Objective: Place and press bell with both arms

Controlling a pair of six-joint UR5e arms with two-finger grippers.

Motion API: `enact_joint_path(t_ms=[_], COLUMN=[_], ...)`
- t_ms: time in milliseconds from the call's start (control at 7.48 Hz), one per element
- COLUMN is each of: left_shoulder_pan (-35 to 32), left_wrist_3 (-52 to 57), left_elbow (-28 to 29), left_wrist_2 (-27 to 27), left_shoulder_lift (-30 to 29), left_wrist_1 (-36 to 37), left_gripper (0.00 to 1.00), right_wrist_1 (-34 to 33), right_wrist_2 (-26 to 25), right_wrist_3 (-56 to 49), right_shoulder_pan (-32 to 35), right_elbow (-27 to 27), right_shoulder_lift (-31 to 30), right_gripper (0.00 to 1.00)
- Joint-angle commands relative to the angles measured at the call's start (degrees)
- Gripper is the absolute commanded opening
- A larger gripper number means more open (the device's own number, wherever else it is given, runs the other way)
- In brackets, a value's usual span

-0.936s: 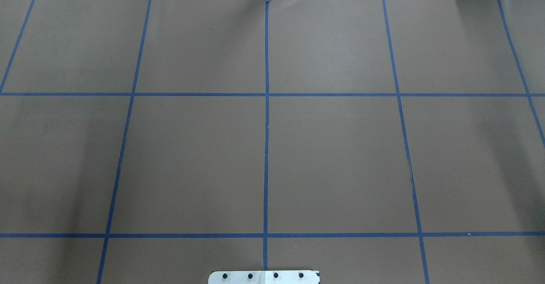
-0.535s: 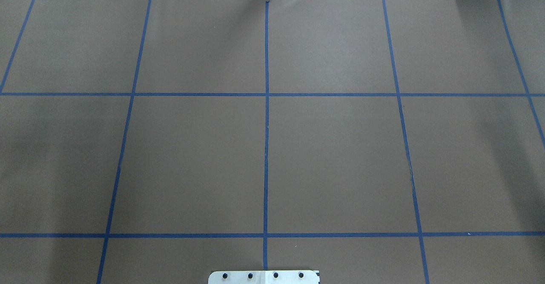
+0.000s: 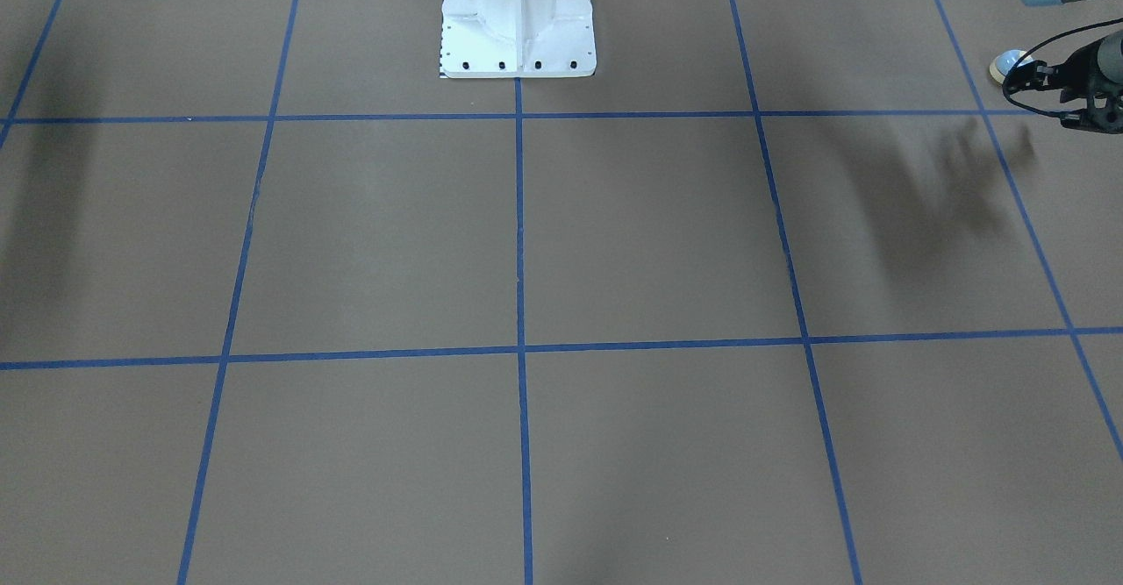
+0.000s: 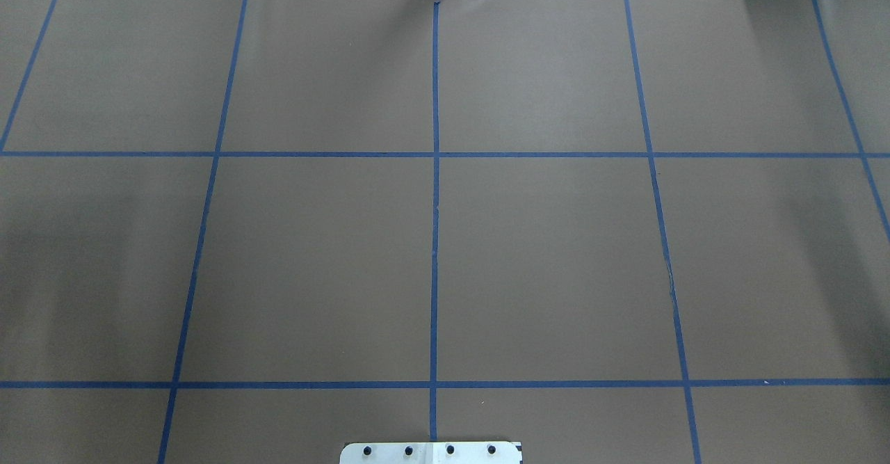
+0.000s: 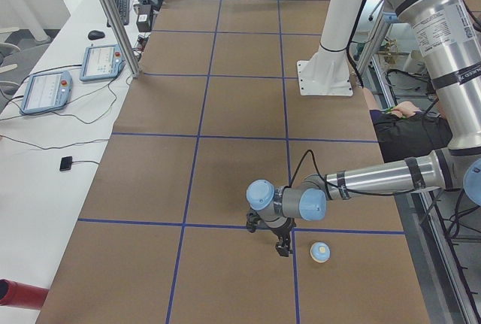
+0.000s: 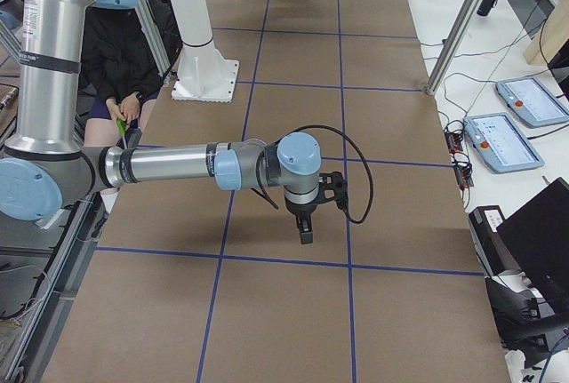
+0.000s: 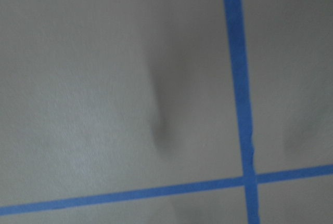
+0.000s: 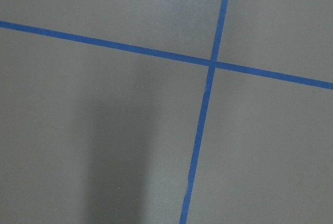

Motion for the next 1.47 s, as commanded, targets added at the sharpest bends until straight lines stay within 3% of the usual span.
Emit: enact_joint_path(t_ms=[0, 535, 1337], left_shoulder_pan=[3.6, 5.37, 7.74], left_wrist_3=[-0.07, -0.07, -0.25], left_elbow=[2.75, 3.12, 4.43], left_wrist_2=[-0.09, -2.98, -3.08], left_shoulder_lift=[0.89, 1.86, 1.86], left_wrist_1=[0.01, 0.01, 0.09], left_gripper=[1.0, 1.0, 1.0], right_wrist_1=[0.0, 0.0, 0.0], right_wrist_2=[0.0, 0.09, 0.26], right_wrist_3=[-0.04, 0.05, 0.05], right_shoulder_pan=[0.0, 0.0, 0.0], right_elbow=[0.04, 0.74, 1.62], right_shoulder_lift=[-0.07, -0.42, -1.47], right_gripper=[1.0, 1.0, 1.0])
